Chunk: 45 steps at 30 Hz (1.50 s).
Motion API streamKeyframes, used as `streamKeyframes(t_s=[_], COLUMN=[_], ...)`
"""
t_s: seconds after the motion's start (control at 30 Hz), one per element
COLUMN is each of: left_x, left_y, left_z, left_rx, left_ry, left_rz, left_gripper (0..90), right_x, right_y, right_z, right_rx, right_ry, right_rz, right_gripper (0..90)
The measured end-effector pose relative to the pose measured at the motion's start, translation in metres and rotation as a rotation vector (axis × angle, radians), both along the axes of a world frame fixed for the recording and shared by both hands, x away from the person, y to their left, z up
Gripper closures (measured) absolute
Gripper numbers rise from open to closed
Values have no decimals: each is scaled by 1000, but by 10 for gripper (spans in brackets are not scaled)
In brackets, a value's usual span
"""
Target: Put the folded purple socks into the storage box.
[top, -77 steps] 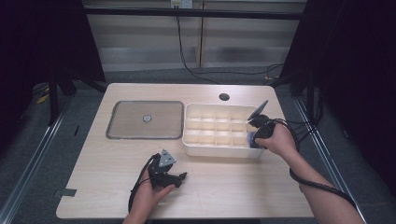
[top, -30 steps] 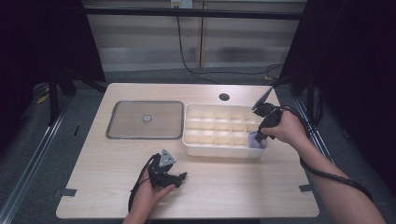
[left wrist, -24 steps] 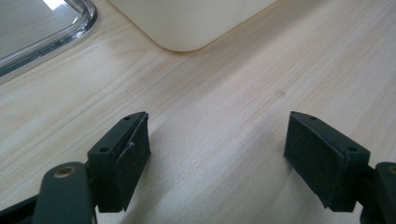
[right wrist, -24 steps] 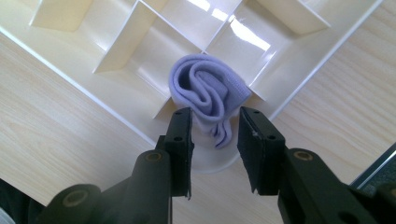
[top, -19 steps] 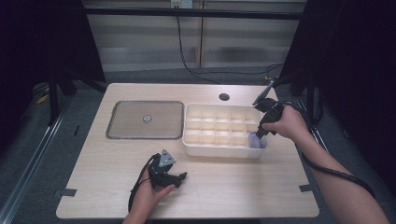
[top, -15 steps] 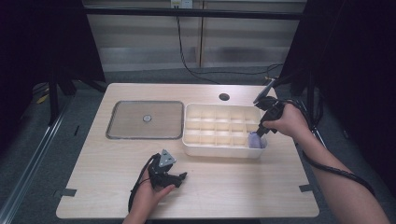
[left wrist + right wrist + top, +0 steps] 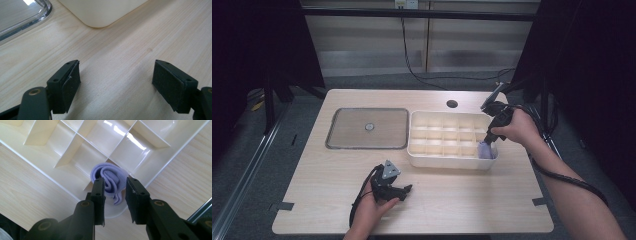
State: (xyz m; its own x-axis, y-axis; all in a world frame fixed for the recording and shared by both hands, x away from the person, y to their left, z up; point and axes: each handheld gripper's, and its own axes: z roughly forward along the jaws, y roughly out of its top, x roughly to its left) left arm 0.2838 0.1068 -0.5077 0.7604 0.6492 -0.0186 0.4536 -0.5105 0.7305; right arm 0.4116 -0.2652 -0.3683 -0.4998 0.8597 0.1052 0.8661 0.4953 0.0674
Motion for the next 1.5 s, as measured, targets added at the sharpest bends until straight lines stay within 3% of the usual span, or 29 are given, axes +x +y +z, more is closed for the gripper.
streamKeyframes(t_s=[0.6,0.87,1.2,1.5], left_x=[0,0,0,0], left_y=[0,0,0,0], left_z=[0,0,0,0], left_rx=[-1,0,0,-3], left_ry=[0,0,0,-2], left_rz=[0,-1,0,1], left_gripper=[219,218,218,218], right_x=[6,5,5,1], right_y=[6,6,11,14], right_z=[0,-8,-4,-21], right_rx=[-1,1,19,7], right_ry=[-6,1,-9,12], right_rz=[21,22,34,43], right_gripper=[900,900,900,900])
